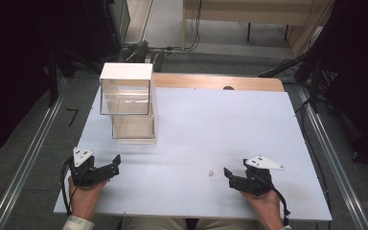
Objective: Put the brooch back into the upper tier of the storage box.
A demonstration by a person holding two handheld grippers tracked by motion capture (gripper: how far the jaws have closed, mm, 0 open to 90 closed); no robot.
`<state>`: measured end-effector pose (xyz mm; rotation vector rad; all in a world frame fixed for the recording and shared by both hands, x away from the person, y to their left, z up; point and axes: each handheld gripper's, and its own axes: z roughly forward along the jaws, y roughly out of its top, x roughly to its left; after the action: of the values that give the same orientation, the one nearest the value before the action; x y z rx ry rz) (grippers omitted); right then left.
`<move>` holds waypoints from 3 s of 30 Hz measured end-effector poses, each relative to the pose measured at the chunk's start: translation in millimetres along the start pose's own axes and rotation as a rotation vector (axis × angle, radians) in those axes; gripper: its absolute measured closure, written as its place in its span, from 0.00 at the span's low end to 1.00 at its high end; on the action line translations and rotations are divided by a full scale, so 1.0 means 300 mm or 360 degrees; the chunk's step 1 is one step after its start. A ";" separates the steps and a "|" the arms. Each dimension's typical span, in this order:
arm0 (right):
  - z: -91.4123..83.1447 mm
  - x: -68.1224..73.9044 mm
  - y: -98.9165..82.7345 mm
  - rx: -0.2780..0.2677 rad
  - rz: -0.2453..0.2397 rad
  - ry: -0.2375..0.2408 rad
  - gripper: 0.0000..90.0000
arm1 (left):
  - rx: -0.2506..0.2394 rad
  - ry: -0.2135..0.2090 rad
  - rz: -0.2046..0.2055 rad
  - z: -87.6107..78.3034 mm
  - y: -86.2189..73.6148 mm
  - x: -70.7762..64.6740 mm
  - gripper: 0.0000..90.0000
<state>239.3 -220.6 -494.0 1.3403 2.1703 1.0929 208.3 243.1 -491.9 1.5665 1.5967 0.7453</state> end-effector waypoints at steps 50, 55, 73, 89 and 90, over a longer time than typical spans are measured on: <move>0.126 0.135 -0.010 0.0053 -0.0089 0.0150 0.76 | 0.0013 -0.0010 0.0014 0.007 -0.001 -0.007 0.02; 0.128 0.139 -0.010 0.0069 -0.0097 0.0151 0.84 | 0.0014 -0.0009 0.0015 0.007 -0.001 -0.007 0.02; 0.124 0.153 -0.012 0.0074 -0.0114 0.0209 0.97 | 0.0023 -0.0011 0.0022 0.008 -0.001 -0.007 0.02; 0.097 0.151 0.015 0.0053 -0.0128 0.0178 0.97 | 0.0033 -0.0014 0.0020 0.010 -0.002 -0.009 0.02; 0.095 0.151 0.018 0.0052 -0.0125 0.0176 0.97 | 0.0034 -0.0013 0.0023 0.009 -0.002 -0.008 0.02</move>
<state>239.0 -167.8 -504.1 1.2239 2.3085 1.1303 210.1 240.2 -493.7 1.5958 1.5937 0.7307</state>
